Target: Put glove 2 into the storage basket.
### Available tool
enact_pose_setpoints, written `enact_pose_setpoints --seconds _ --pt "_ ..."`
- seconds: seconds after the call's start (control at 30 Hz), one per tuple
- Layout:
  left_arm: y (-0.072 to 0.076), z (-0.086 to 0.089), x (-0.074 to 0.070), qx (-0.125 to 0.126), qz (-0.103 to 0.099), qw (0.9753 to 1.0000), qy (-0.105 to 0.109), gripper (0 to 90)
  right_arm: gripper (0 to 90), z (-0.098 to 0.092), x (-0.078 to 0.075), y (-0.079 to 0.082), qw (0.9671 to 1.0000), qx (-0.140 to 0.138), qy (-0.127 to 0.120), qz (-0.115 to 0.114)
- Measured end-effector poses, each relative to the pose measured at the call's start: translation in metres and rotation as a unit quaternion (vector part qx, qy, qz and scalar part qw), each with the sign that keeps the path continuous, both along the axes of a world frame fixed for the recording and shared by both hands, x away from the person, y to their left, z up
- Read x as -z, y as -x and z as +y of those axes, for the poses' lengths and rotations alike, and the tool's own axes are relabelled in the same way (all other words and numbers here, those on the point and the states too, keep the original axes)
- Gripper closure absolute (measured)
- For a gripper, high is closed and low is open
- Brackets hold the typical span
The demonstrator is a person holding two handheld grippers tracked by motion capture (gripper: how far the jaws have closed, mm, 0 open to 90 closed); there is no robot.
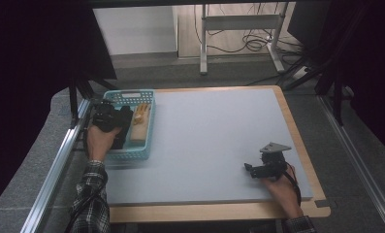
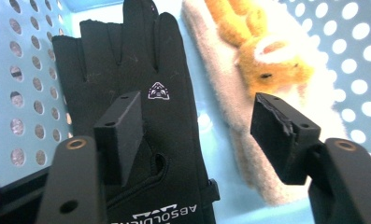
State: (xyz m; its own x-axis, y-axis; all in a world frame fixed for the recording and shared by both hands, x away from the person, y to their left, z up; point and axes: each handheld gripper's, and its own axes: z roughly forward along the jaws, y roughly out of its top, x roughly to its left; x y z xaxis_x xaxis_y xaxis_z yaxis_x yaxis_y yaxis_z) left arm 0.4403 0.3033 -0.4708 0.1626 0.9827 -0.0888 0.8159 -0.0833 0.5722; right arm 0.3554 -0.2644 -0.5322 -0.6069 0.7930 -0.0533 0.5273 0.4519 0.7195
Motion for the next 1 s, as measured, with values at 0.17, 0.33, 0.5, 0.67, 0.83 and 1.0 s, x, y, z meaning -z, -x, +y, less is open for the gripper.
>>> enact_pose_setpoints --seconds 0.17,0.33,0.5,0.67,0.83,1.0 --pt "0.002 0.0 -0.001 0.008 -0.003 1.0 0.004 29.5 7.4 0.0 0.0 0.0 1.0 0.0 0.0 0.0" --pt "0.006 -0.001 -0.003 0.015 -0.011 0.9997 0.017 26.2 7.3 0.0 0.0 0.0 1.0 0.0 0.0 0.0" --pt "0.012 -0.001 -0.005 0.025 -0.019 0.9992 0.023 22.6 7.3 0.0 0.0 0.0 1.0 0.0 0.0 0.0" --pt "0.018 -0.001 -0.008 0.034 -0.028 0.9985 0.032 18.6 7.3 0.0 0.0 0.0 1.0 0.0 0.0 0.0" --pt "0.024 -0.003 -0.011 0.044 -0.037 0.9974 0.044 13.1 7.4 0.0 0.0 0.0 1.0 0.0 0.0 0.0" --pt "0.029 -0.006 -0.014 0.054 -0.044 0.9963 0.049 9.2 7.3 0.0 0.0 0.0 1.0 -0.001 0.001 -0.001"
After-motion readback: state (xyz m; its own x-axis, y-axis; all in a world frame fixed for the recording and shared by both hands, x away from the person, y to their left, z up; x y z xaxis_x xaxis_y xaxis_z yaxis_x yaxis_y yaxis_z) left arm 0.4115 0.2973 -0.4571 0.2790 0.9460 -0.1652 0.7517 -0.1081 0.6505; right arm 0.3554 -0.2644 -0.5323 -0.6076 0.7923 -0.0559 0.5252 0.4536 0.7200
